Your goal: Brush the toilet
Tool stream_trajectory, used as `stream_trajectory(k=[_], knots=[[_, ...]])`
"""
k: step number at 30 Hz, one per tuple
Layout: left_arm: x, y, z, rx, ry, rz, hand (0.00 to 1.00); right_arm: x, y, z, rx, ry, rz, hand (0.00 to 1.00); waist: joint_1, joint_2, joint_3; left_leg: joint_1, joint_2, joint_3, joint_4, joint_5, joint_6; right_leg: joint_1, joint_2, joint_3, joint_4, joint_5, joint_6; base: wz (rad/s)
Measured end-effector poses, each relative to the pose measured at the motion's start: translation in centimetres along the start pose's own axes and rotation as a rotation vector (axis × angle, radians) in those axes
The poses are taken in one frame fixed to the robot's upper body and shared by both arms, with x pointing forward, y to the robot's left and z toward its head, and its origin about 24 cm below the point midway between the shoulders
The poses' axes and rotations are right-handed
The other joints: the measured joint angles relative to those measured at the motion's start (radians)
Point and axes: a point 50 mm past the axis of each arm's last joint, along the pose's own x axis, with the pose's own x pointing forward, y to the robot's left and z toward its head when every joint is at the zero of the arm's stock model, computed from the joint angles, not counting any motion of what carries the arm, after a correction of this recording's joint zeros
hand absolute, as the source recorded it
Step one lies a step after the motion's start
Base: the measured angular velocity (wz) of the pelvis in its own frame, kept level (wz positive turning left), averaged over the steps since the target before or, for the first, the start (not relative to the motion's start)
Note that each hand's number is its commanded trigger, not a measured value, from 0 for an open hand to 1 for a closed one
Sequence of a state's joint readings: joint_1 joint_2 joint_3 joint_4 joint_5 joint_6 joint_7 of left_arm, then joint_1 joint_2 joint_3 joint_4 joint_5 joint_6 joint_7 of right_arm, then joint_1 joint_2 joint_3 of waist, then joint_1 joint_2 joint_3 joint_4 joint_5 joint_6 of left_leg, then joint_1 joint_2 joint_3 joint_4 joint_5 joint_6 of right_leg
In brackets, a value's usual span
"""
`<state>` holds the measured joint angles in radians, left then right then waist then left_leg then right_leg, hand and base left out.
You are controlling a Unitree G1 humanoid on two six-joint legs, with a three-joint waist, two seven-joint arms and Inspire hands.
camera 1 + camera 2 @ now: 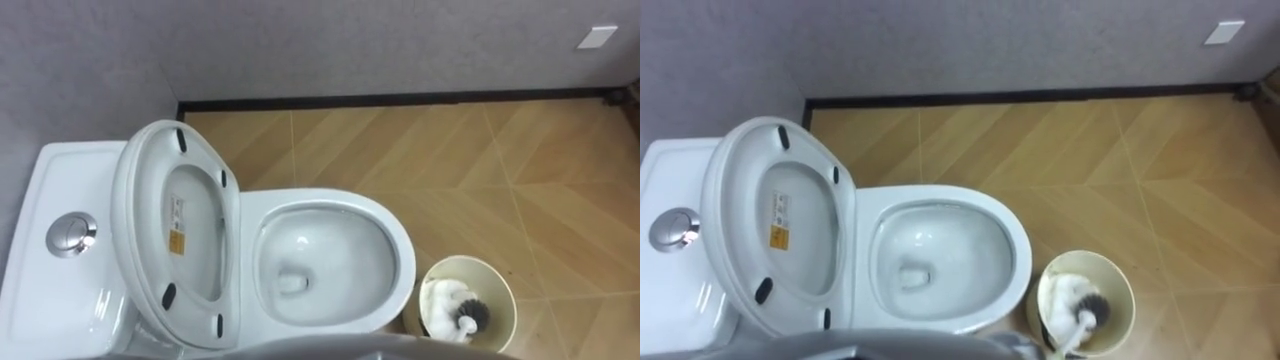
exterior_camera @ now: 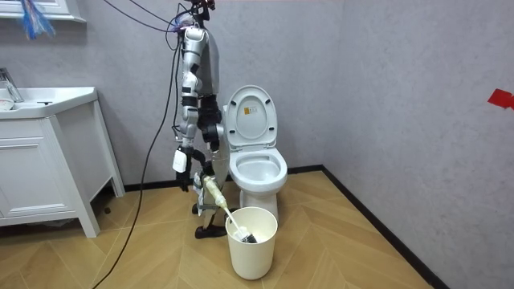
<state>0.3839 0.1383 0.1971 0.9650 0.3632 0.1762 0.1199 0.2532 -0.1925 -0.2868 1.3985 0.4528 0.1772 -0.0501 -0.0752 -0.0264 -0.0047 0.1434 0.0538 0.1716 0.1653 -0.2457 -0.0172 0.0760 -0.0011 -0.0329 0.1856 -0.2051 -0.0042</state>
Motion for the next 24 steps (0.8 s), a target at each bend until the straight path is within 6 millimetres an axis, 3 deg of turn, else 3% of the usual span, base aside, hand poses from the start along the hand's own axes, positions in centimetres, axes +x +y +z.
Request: stream_trajectory(k=[7, 11, 16, 24], knots=[[0.0, -0.4, 0.2, 0.001, -0.002, -0.009, 0.0, -0.2, 1.8, 1.7, -0.187, -0.038, 0.013, 0.0, 0.008, 0.003, 0.0006, 0.004, -0.008, -0.027, 0.002, 0.0, 0.0, 0.012, -0.01, -0.023, -0.001, -0.002, 0.003, 0.09], [0.1, -0.3, 1.0, -0.003, -0.017, -0.008, 0.0, -0.4, 2.7, 2.6, -0.341, -0.074, 0.01, 0.0, 0.032, 0.008, 0.0016, 0.004, -0.013, -0.043, 0.001, 0.0, 0.001, 0.016, -0.014, -0.029, -0.002, -0.003, 0.006, 0.07], [0.1, -0.5, 1.8, -0.007, -0.041, -0.012, 0.0, -0.6, 3.1, 3.5, -0.505, -0.124, -0.009, 0.0, 0.035, 0.021, 0.0048, 0.005, -0.014, -0.067, 0.002, 0.0, 0.001, 0.037, -0.014, -0.055, -0.016, -0.003, 0.006, 0.15], [-0.1, -1.5, 2.3, 0.016, -0.054, -0.038, 0.0, -1.0, 4.4, 5.1, -0.583, -0.209, -0.012, 0.0, 0.049, 0.026, 0.0085, 0.004, -0.016, -0.072, 0.002, 0.0, 0.001, 0.044, -0.015, -0.062, -0.019, -0.007, 0.006, 0.03]])
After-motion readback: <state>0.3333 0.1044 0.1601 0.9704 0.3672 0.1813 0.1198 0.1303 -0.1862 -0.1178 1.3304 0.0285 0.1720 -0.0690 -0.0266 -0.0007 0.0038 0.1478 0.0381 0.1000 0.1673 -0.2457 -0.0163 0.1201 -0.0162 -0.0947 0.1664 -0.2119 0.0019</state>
